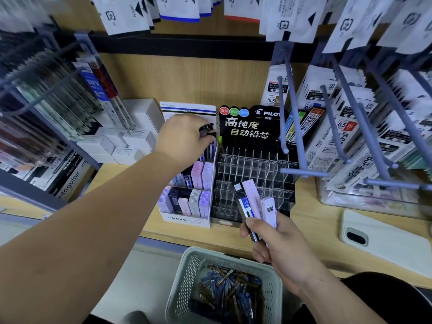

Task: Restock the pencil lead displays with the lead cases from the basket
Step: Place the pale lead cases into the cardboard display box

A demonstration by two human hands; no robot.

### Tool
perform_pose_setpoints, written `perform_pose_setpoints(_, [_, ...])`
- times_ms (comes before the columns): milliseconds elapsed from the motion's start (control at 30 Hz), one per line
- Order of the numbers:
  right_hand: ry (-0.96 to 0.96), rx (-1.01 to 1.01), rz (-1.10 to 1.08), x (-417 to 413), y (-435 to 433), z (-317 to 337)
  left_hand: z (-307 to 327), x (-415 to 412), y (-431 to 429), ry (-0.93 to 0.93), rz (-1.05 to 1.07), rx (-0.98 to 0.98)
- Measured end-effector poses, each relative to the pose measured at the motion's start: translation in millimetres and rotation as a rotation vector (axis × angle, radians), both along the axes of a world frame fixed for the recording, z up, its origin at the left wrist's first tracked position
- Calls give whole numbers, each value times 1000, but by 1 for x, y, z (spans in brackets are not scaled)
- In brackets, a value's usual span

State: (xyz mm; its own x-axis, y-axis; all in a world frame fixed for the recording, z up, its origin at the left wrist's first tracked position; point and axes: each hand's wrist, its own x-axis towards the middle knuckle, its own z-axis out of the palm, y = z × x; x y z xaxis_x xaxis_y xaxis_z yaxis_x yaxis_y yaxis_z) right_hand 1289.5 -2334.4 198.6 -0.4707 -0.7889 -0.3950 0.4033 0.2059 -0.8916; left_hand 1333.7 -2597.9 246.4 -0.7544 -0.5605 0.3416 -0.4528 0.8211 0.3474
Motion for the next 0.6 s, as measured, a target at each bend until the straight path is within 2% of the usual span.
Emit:
perform_pose_setpoints(167, [8,3,7,-1,1,0,8,2,-1,14,-20,44])
perform_pose_setpoints(367, [20,6,13,-1,1,1,7,-3,-1,-41,-25,-7])
perform_pose_setpoints(500, [17,11,12,-1,1,1,9,-3,-1,-41,-24,95])
perform_pose_setpoints(600, [21,12,12,-1,1,0,10,-2,-3,-42,-23,91])
